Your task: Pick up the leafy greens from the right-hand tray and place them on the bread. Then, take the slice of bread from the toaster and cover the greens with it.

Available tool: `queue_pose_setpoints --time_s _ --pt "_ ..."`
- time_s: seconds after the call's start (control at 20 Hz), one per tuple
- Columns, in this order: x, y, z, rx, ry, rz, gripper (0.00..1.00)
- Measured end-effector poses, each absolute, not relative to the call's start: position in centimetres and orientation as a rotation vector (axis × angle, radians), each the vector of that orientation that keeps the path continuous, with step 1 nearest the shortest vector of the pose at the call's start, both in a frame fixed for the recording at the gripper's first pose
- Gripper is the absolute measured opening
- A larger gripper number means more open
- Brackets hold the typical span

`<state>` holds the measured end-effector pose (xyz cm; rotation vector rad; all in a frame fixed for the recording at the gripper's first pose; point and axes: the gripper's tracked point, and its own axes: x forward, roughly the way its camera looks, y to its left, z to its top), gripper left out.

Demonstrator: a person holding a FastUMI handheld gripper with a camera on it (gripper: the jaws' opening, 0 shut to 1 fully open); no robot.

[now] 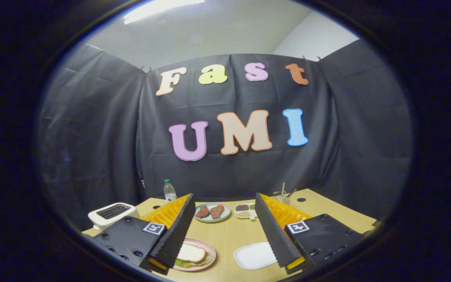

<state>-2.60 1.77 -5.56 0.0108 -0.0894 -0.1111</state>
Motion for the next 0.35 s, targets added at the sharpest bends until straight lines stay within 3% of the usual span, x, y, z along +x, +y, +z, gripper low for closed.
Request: queue_pose_setpoints --time_s 0.35 --pt "-2.6 0.6 -5.9 0.038 -0.079 -0.097 0.97"
